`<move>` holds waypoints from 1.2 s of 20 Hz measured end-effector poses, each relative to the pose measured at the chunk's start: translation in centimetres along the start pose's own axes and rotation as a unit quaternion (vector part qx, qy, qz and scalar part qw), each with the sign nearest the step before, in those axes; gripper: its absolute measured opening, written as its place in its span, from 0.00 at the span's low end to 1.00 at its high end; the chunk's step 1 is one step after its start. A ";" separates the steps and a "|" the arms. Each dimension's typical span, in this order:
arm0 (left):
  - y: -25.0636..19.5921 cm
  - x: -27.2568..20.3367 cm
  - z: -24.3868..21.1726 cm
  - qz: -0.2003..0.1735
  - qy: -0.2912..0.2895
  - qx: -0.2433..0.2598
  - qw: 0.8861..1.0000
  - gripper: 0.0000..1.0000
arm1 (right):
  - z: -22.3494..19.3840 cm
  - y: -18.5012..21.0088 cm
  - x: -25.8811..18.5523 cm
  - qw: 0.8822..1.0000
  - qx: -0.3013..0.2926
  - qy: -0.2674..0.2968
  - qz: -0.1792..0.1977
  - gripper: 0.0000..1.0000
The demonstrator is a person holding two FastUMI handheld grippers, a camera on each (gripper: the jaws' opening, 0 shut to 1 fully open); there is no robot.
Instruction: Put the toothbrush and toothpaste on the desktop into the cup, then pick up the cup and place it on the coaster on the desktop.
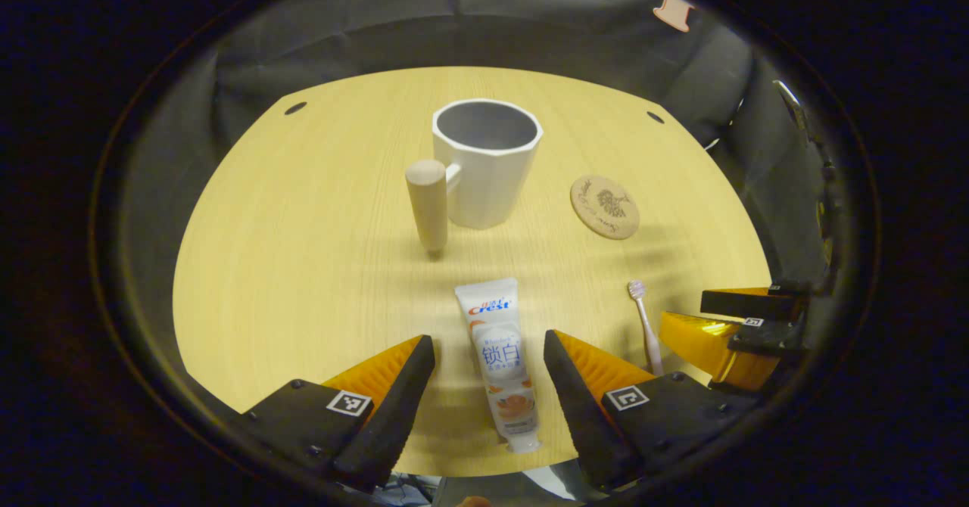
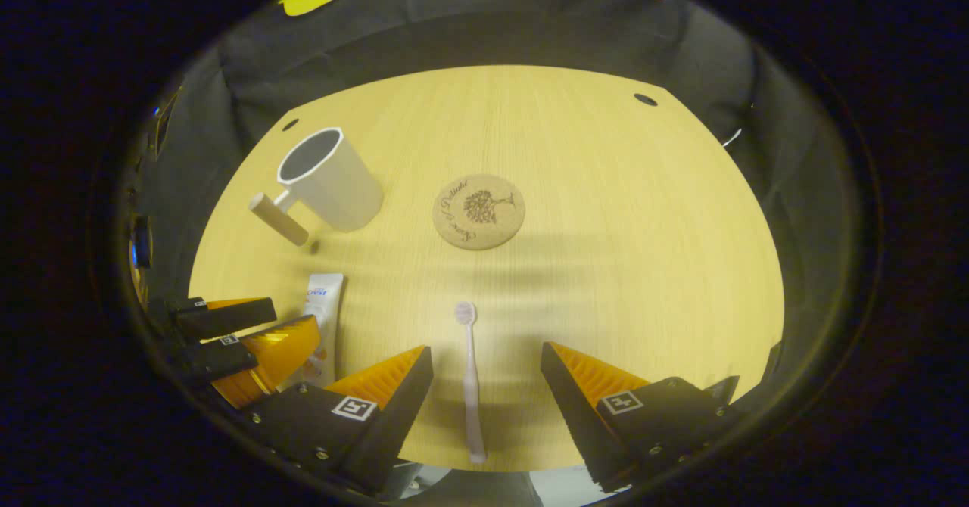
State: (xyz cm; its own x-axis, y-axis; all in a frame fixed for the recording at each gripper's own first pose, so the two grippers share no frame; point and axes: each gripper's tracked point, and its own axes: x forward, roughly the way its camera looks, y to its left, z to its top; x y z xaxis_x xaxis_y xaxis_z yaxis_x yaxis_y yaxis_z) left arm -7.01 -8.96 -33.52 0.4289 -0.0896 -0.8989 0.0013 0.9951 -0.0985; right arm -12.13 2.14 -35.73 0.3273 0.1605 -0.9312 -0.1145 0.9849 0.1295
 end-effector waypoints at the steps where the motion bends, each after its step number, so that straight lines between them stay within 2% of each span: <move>1: -0.2 0.1 -0.1 0.002 0.008 0.000 1.000 1.00 | -0.8 0.1 0.7 1.000 -0.006 0.012 -0.002 0.92; 7: -1.3 1.8 -0.7 0.025 0.037 0.000 0.999 1.00 | -3.4 0.3 2.4 0.997 -0.036 0.063 -0.016 0.92; 9: -1.0 1.8 -0.9 0.037 0.035 0.015 0.999 0.96 | -4.1 0.2 2.5 0.995 -0.041 0.085 -0.018 0.87; 10: -1.1 1.7 -1.0 0.045 0.038 0.023 0.998 0.99 | -4.0 0.1 2.5 0.996 -0.041 0.082 -0.020 0.88; 13: -1.5 1.9 -0.8 0.046 0.037 0.027 0.998 0.94 | -4.4 0.4 2.5 0.994 -0.047 0.100 -0.021 0.82; 15: -1.7 2.2 -0.4 0.043 0.030 0.032 0.998 0.89 | -4.5 0.5 2.6 0.994 -0.045 0.102 -0.019 0.83; 16: -1.8 2.2 -0.3 0.043 0.030 0.034 0.998 0.75 | -4.4 0.6 2.7 0.994 -0.036 0.103 -0.019 0.60; 17: -1.9 2.3 -0.2 0.040 0.029 0.035 0.998 0.72 | -4.4 0.6 2.7 0.993 -0.035 0.107 -0.019 0.37; 18: -2.0 2.2 -0.2 0.040 0.032 0.037 0.998 0.61 | -4.2 0.7 2.7 0.994 -0.031 0.108 -0.016 0.36; 19: -2.1 2.2 -0.1 0.038 0.027 0.035 0.998 0.61 | -4.0 0.5 3.7 0.995 -0.009 0.099 -0.019 0.36; 20: -2.0 2.4 -0.3 0.040 0.034 0.035 0.998 0.49 | -3.8 0.8 3.1 0.993 -0.002 0.116 -0.020 0.06; 21: -1.9 2.4 0.0 0.039 0.028 0.035 0.998 0.48 | -3.9 0.7 2.7 0.993 0.002 0.119 -0.019 0.07; 22: -2.0 2.3 -0.1 0.040 0.031 0.033 0.998 0.37 | -3.8 0.7 2.7 0.993 0.007 0.119 -0.016 0.06; 23: -2.0 2.5 0.6 0.037 0.015 0.033 0.999 0.37 | -3.8 0.7 2.8 0.992 0.015 0.122 -0.012 0.06; 24: -2.0 2.4 0.4 0.037 0.023 0.024 0.999 0.24 | -3.8 0.7 2.8 0.992 0.020 0.122 -0.010 0.02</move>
State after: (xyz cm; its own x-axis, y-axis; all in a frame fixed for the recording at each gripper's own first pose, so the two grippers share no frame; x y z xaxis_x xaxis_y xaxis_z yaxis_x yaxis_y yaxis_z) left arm -5.65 -11.18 -35.33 0.3865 -0.0173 -0.9221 0.0149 0.9998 -0.0125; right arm -14.85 3.01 -39.50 0.0919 0.1247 -0.9879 -0.0709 0.9904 0.1184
